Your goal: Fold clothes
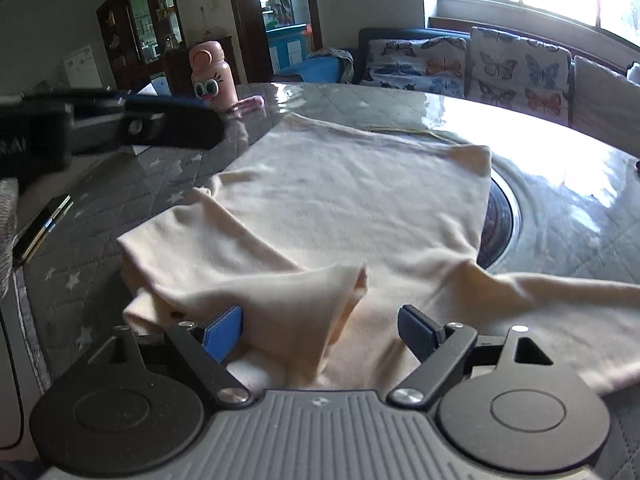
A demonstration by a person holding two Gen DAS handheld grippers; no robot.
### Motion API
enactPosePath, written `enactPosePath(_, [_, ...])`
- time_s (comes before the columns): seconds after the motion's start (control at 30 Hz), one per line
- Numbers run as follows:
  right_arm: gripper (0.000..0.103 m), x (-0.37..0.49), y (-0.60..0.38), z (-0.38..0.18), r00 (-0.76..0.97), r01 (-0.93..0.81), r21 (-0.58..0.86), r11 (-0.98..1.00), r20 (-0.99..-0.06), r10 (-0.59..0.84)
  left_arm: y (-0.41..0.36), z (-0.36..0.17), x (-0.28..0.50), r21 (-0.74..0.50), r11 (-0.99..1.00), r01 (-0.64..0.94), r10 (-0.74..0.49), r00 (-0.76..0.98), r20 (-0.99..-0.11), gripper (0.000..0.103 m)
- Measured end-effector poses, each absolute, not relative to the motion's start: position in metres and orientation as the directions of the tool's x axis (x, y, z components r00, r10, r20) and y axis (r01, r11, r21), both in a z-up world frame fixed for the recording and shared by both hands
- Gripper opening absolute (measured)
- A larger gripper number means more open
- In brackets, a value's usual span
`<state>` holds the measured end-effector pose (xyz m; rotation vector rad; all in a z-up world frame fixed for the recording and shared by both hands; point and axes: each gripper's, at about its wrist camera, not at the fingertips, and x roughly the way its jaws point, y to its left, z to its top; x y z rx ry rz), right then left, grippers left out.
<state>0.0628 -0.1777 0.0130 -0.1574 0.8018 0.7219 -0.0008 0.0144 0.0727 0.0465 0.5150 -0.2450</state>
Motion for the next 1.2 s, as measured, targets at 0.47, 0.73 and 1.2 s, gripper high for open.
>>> enactPosePath(0.47, [0.076, 0.082, -0.196, 0.029, 0.436, -0.551, 0.341, 0.762, -0.660, 0.611, 0.080, 0.017, -0.004, 0.028, 0.999, 0.046, -0.018, 0.774, -0.632, 0.029])
enactPosePath(0.73, [0.030, 0.098, -0.187, 0.008, 0.381, -0.482, 0.402, 0.778, -0.704, 0.599, 0.069, 0.013, 0.011, 0.043, 0.997, 0.067, -0.026, 0.780, -0.625, 0.030])
enactPosePath(1.2, [0.014, 0.095, -0.194, 0.026, 0.508, -0.493, 0.241, 0.836, -0.701, 0.501, 0.079, -0.006, 0.021, 0.136, 0.989, -0.053, 0.126, 0.775, -0.619, 0.029])
